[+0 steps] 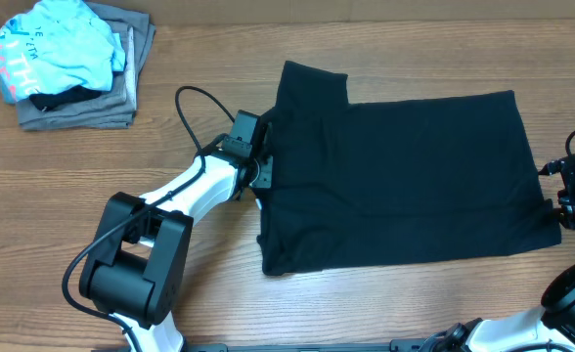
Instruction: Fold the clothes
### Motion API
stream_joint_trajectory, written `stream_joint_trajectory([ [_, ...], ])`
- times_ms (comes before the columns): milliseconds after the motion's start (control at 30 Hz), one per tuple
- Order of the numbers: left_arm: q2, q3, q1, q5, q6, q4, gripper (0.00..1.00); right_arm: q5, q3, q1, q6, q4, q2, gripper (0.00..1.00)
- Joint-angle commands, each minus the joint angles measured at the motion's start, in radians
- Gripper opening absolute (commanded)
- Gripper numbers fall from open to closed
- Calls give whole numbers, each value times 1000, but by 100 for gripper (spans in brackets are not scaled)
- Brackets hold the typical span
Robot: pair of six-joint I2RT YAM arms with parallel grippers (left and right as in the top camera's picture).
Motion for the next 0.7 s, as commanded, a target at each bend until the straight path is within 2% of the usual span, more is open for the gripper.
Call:
stream_joint_trajectory([
  [0, 24, 8, 20, -97, 40, 23, 14, -5, 2, 0, -8, -2, -5, 80],
  [167, 24, 8, 66, -117, 87, 81, 16, -5, 2, 0, -26, -20, -5, 77],
  [367, 24, 8, 182, -117, 124, 114, 17, -4, 2, 0, -31, -49, -5, 75],
  [500, 24, 10, 267, -116, 148, 136, 22, -5, 2, 0, -31, -54, -5, 75],
  [600, 23, 45, 311, -100, 146, 82, 24, -5, 2, 0, -31, -57, -5, 75],
  [667, 19, 92, 315, -86, 146, 14, 21, -5, 2, 0, -31, -57, -5, 75],
])
